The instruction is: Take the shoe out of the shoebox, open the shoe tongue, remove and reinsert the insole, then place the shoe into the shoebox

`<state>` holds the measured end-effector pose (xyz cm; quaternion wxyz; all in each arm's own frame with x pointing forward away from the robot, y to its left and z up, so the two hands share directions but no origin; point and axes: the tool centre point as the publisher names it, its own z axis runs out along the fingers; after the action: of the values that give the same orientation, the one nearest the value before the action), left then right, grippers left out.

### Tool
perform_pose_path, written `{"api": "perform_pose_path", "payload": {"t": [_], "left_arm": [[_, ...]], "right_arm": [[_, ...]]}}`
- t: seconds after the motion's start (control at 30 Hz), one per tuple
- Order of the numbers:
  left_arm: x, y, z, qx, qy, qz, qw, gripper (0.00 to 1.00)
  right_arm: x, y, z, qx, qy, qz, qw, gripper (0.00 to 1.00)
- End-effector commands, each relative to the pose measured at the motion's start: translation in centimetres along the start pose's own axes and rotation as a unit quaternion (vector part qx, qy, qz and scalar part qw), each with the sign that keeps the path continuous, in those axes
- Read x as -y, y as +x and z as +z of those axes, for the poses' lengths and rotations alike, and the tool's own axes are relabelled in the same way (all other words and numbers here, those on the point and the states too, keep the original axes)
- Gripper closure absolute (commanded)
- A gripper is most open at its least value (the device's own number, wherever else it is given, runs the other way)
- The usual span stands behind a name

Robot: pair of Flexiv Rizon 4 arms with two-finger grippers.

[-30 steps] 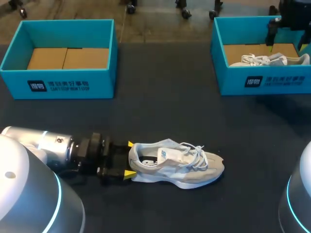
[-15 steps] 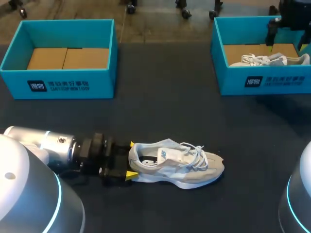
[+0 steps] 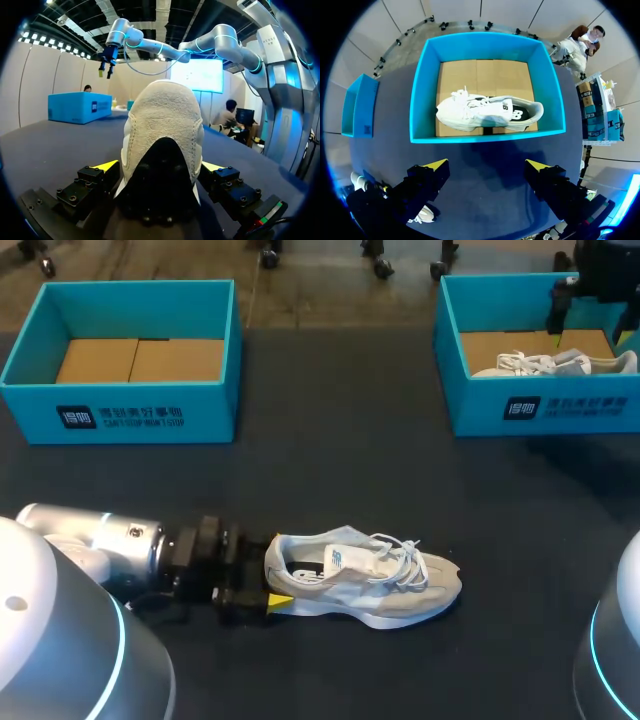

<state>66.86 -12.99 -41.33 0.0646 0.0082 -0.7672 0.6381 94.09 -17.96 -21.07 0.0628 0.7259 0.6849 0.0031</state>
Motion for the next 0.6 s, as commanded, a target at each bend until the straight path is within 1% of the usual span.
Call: {"api": "perform_pose_path", "payload": {"t": [0.03,0.6], "left_arm": [[-0.02,0.02,0.37,-0.001,0.002,0.0,1.0,0.0],[0.14,0.5,1.29,-0.005,0.007,0.0,1.0,0.0]], "right_arm": [[0.04,0.0,0.01,0.0,0.0,0.0,1.0,0.0],[0.04,0.0,0.01,0.0,0.0,0.0,1.0,0.0]]}}
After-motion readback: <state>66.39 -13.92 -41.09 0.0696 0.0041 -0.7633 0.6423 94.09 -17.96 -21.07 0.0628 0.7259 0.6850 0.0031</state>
